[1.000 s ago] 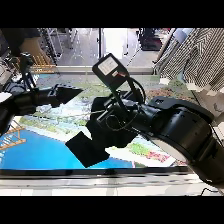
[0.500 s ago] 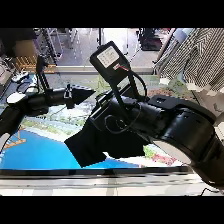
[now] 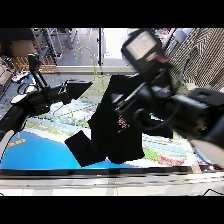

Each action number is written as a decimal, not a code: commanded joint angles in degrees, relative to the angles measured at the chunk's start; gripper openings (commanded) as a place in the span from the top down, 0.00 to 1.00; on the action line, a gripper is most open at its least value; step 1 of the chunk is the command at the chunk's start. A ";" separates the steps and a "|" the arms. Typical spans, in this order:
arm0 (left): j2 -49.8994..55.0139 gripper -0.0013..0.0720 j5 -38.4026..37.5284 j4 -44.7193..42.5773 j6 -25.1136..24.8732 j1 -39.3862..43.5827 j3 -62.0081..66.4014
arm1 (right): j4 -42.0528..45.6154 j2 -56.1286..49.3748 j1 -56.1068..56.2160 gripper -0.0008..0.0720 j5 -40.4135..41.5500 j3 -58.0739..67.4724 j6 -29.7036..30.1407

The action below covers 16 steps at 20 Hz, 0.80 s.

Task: Fold the clothes and pants, and hang the long-sleeved shirts on hangers.

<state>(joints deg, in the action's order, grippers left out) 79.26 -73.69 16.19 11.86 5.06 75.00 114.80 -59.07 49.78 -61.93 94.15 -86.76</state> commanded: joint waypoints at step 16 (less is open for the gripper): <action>0.33 0.97 -0.26 1.03 -0.79 -0.13 0.02 | -7.08 -16.11 -12.96 0.96 17.92 -2.64 33.92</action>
<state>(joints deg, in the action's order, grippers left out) 79.61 -74.78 16.29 11.16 4.99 74.96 110.10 -73.76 36.88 -45.82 91.55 -53.54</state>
